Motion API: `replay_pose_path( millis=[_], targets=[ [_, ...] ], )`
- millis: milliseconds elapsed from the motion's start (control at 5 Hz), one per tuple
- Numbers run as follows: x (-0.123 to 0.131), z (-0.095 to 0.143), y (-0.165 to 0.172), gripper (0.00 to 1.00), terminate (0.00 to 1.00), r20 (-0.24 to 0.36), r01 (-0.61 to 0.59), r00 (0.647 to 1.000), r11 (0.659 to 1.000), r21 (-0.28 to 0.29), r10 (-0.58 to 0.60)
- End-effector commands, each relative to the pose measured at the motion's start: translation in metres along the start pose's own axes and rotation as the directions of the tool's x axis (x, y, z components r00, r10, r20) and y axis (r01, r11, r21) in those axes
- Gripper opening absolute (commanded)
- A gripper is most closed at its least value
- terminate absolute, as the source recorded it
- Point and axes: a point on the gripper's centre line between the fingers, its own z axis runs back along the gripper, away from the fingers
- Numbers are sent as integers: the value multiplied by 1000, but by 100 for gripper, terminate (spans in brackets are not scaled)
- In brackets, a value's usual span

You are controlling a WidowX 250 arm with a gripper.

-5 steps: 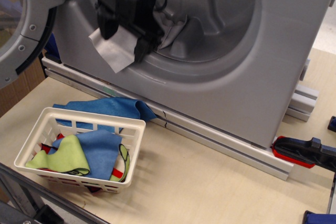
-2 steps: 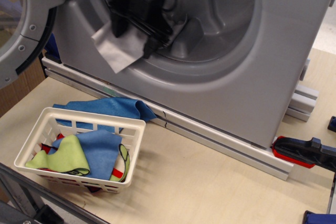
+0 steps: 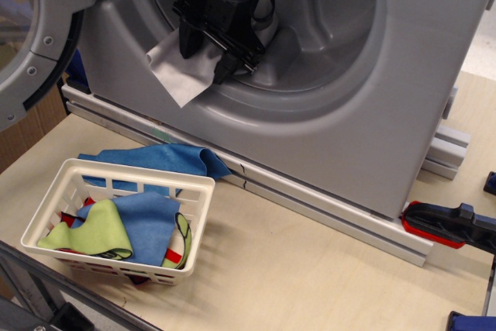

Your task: Take clothes out of laundry machine

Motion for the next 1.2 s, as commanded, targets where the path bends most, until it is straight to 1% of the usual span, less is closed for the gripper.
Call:
replay_pose_path(
  millis=[0, 200, 400, 600, 800, 1000],
  targets=[
    [-3, 17, 12, 0, 0, 3, -70, 998, 995, 75, 70],
    [-18, 29, 16, 0, 0, -11, -117, 993, 989, 86, 119],
    [-34, 44, 16, 0, 0, -20, -170, 985, 983, 62, 172],
    [-57, 57, 12, 0, 0, -64, -258, 964, 966, 15, 259],
    [-88, 59, -4, 0, 0, -137, -324, 941, 940, -107, 308],
    [-116, 51, -22, 0, 0, -189, -314, 941, 932, -180, 280]
  ],
)
